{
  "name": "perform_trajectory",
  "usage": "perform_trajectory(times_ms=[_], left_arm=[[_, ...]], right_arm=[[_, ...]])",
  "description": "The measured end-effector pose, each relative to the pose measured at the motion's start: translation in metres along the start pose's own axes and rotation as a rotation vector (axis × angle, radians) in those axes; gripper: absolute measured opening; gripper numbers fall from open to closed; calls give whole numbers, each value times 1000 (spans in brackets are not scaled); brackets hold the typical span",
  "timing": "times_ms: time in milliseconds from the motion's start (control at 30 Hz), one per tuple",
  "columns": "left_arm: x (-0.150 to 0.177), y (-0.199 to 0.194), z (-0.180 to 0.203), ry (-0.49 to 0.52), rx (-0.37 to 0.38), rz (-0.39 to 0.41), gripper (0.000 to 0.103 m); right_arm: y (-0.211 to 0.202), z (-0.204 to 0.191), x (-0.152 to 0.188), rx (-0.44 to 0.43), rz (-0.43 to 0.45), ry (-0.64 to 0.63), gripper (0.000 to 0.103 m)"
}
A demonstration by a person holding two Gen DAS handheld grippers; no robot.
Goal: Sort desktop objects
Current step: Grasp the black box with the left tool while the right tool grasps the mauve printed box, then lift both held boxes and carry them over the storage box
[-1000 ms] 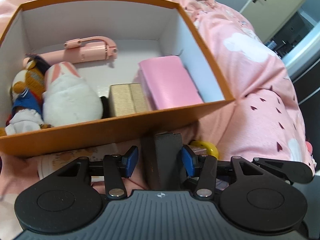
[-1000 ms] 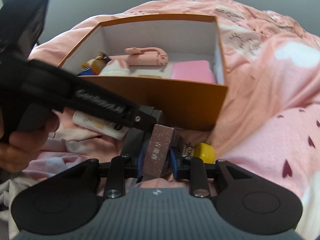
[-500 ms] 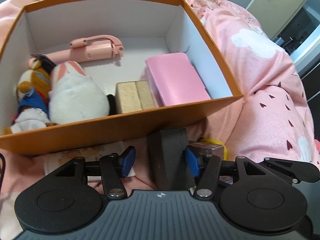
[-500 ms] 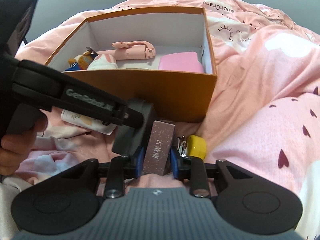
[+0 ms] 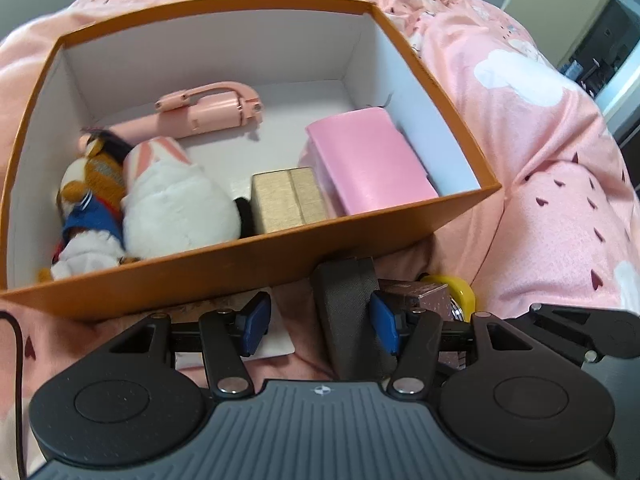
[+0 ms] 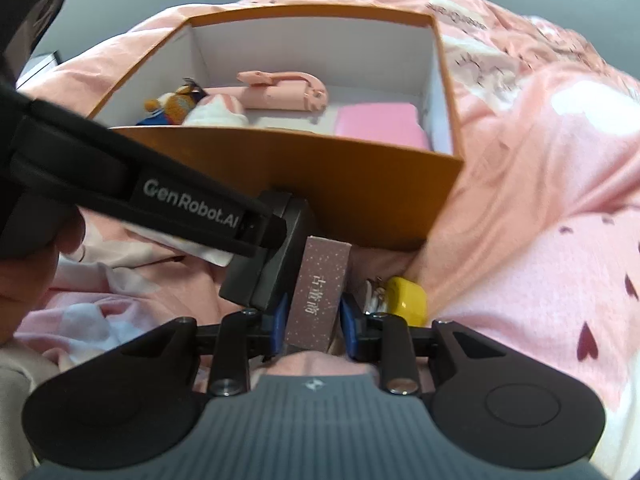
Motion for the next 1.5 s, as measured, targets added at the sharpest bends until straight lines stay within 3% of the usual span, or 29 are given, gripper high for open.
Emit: perform_trajectory(times_ms=[167,267,400,533,700,867,1133,1367,1500], left_arm=[[0,4,-1,-61,117,-16,64],[1,11,1,-54,96,-32,63],[6,20,-4,-92,110,-74,42],[8,20,-9,-117,125,-73,40],[6,2,-5,-75,109,-53,40],[1,-23,-1,-43,141,-48,38],[-14,-62,2,-15,173,21,38],[-37,-98,-11,-73,250,105,38],[-53,-112,-21,-100,251,172,38]], right_arm=[[1,-1,0,-1,-4,-8,30],[1,0,1,-1,-3,-6,30],[1,2,1,-7,-3,5,30],[4,7,-1,-28,-6,40,30],[-2,21,-4,-77,4,146,27],[-23,29,-11,-116,31,192,24],[-63,40,-32,-195,88,227,24],[-90,45,-60,-256,148,222,24],[-103,49,-83,-298,202,212,24]])
Point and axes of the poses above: each gripper's, at about its wrist camera, not at the fingertips, and y roughly the way its jaws point, z to its right, x to its underside, the point moved 5 cm from there along y, roughly the way its jaws point, and after that the axes turned 2 degrees about -x, right-handed, at the moved point
